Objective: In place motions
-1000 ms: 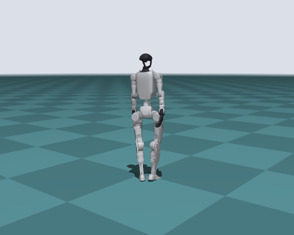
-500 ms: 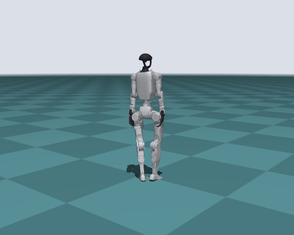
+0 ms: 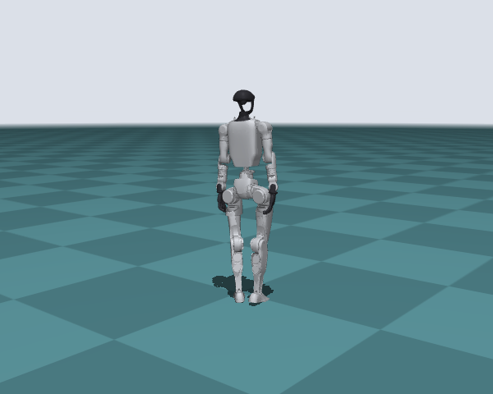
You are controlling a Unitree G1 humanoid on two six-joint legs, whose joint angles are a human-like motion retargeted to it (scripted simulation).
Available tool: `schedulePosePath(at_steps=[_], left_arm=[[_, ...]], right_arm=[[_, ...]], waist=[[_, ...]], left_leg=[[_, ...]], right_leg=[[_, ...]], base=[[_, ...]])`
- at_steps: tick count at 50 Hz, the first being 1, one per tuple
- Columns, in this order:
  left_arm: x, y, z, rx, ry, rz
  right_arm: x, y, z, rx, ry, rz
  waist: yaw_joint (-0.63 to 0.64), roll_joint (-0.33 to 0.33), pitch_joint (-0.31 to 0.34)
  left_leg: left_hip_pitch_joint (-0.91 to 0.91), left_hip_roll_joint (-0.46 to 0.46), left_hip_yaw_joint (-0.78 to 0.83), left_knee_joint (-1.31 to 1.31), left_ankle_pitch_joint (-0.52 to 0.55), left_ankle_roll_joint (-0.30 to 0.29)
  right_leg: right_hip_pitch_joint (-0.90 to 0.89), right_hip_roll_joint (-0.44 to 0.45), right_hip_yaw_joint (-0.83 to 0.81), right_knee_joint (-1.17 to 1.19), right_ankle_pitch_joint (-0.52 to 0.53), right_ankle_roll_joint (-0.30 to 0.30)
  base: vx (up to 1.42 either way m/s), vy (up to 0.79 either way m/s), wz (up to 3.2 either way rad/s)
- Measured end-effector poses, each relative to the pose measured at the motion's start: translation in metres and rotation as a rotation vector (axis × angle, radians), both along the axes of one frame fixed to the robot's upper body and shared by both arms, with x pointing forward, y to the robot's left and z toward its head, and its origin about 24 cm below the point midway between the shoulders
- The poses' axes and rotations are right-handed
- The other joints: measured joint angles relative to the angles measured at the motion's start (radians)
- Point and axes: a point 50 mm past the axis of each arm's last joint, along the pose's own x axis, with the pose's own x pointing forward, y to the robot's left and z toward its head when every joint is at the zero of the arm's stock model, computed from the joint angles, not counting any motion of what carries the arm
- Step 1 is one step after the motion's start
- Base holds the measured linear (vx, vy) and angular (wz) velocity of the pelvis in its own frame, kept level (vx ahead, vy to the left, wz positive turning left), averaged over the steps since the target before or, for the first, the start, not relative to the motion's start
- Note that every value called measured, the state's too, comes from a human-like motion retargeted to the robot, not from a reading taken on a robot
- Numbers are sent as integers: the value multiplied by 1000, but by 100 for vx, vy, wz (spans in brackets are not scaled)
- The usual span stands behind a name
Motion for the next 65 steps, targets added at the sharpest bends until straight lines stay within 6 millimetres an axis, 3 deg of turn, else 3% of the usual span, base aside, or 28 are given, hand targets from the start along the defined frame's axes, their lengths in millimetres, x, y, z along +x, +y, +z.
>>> schedulePosePath(at_steps=[2, 7, 12, 17, 25, 32, 38, 43, 47, 49, 52, 60, 63, 65], left_arm=[[3, -3, -1, -3, -18, 37], [4, -12, -2, -45, -41, 105], [-3, -14, -1, -38, 4, 53], [-8, -24, -1, -45, 32, -16], [-4, -22, -3, -12, -7, -112], [-1, -19, -2, -59, -4, -54], [10, -12, -3, -32, -58, -25], [15, -8, -3, -7, -83, -21], [18, -11, -3, -10, -91, -19], [17, -11, -3, -9, -84, 0], [12, -13, -3, -3, -66, 37], [-22, -18, 0, 19, 53, 216], [-30, -18, 1, 49, 82, 262], [-35, -19, 2, 60, 94, 284]], right_arm=[[-6, -2, 1, -14, 14, 8], [-12, -2, 1, -13, 41, -3], [-11, 1, 1, 10, 37, -53], [-2, -3, 1, 11, 20, -26], [12, -4, 0, 9, -30, 20], [12, 1, -1, 37, -17, 51], [-2, -3, 1, 15, 12, 13], [-18, -7, 3, 3, 53, -77], [-24, -15, 5, -20, 67, -81], [-25, -21, 5, -28, 73, -32], [-25, -30, 7, -47, 74, 35], [-24, -42, 8, -116, 55, 70], [-17, -39, 7, -117, 25, 43], [-10, -36, 5, -107, 3, 37]], waist=[[-1, 1, 6], [-154, 10, 30], [-211, 14, 39], [-332, 34, 55], [-358, 36, 57], [-292, 39, 53], [-133, 22, 66], [34, 15, 84], [-74, 4, 120], [-63, -1, 133], [-37, -13, 151], [-90, -31, 112], [-90, -32, 106], [-74, -22, 109]], left_leg=[[5, 4, -5, 4, 1, -1], [-1, -10, -148, 8, 30, 14], [-11, -2, -217, 32, 44, 16], [21, -43, -356, 17, 38, 45], [-15, -21, -381, 50, 62, 27], [-35, -12, -332, 69, 51, 30], [-72, 5, -271, 108, 51, 29], [-116, 38, -273, 140, 60, 14], [-176, -46, -521, 150, 107, 26], [-187, -57, -538, 144, 112, 30], [-187, -49, -440, 133, 96, 51], [-117, 38, 135, 110, 25, 38], [-88, 50, 259, 106, 90, 32], [-76, 54, 248, 84, 179, 1]], right_leg=[[5, 1, -11, -9, 10, -3], [8, -16, -149, 3, 3, -16], [14, -43, -197, 10, -5, 3], [19, -62, -330, 18, -11, 2], [21, -60, -347, 15, 0, -20], [17, -34, -335, 5, 4, -41], [39, -25, -299, -7, -7, -47], [90, -40, -264, -17, -43, -17], [86, -97, -519, -5, -49, -26], [103, -114, -572, -4, -66, -17], [127, -141, -674, -4, -89, -4], [183, -194, -1053, -13, -138, 61], [206, -196, -1150, -7, -151, 80], [224, -184, -1181, 1, -162, 89]], base=[[-7, 1, 25], [-7, 2, 138], [-5, 6, 75], [-5, 7, 136], [0, 9, 21], [-3, 4, -36], [-1, -6, -49], [6, -13, 18], [6, -15, 351], [4, -18, 242], [11, -23, 211], [13, -22, 246], [20, -26, 169], [15, -20, 101]])
